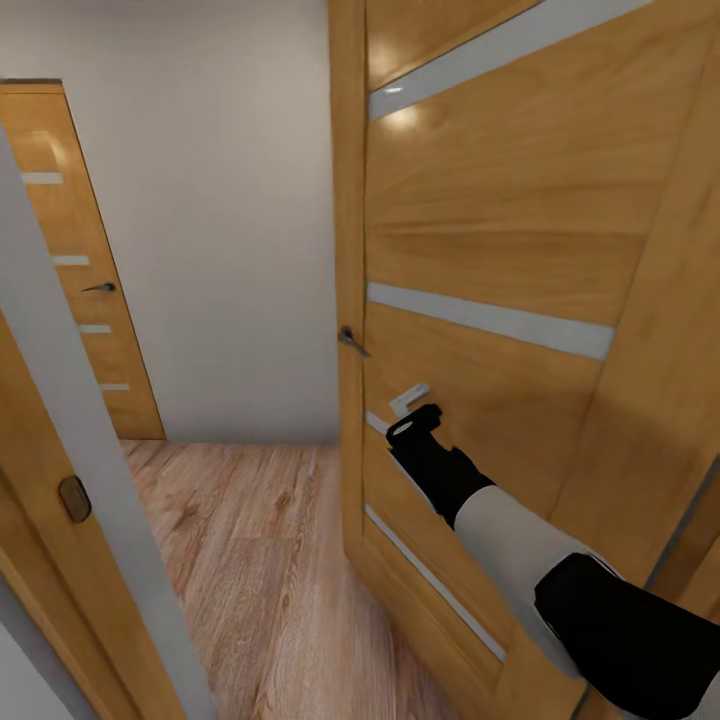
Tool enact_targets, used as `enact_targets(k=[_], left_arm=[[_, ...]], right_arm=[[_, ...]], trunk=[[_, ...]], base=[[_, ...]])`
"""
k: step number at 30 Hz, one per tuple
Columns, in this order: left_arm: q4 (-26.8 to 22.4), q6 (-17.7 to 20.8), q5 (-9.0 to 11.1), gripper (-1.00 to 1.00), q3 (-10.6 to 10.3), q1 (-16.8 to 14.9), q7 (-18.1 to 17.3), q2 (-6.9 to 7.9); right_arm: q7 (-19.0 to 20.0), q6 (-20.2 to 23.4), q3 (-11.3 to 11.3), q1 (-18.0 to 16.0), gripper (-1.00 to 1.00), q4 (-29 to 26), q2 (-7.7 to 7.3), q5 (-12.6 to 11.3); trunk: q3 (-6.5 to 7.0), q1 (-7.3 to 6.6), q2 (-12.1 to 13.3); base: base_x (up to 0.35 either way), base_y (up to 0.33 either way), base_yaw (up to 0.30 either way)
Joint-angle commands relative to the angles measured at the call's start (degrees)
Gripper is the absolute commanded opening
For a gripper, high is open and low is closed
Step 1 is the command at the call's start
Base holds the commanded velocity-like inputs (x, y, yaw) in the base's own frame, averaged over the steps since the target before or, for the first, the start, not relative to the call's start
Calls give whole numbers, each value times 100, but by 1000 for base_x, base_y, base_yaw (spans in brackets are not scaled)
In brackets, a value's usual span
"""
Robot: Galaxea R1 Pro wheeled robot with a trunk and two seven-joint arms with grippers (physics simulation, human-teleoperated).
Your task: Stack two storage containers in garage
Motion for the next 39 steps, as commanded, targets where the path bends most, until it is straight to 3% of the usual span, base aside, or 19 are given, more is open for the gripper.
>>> enact_targets(k=[1, 4, 8, 12, 18, 26, 39], left_arm=[[-3, -12, 49, 100, -5, 1, -3, -1], [0, -12, 47, 100, -5, 1, -3, 0], [-3, -12, 48, 100, -5, 1, -3, -5], [-3, -12, 48, 100, -5, 1, -3, -3], [-1, -12, 48, 100, -5, 1, -3, 2], [-1, -12, 46, 100, -5, 1, -3, 3], [1, -12, 48, 100, -5, 1, -3, 3]], right_arm=[[-28, 78, 8, -63, 100, 96, 0, 164], [-31, 20, 6, -217, 100, 369, 0, 108], [-46, -242, 1, -519, 100, 966, 0, -194], [-57, -407, 0, -618, 100, 1188, 0, -411], [-59, -394, 4, -628, 100, 1113, 0, -433], [-4, -279, -19, -629, 100, 599, 0, -451], [7, -259, -27, -629, 100, 564, 0, -439]], trunk=[[-5, 0, -3], [-5, 0, -3], [-5, 0, -3], [-5, 0, -3], [-5, 0, -3], [-5, 0, -3], [-5, 0, -3]], base=[[0, 0, 0], [0, 0, 0], [0, 0, 0], [0, 0, 0], [0, 0, 0], [0, 0, 0], [0, 0, 0]])
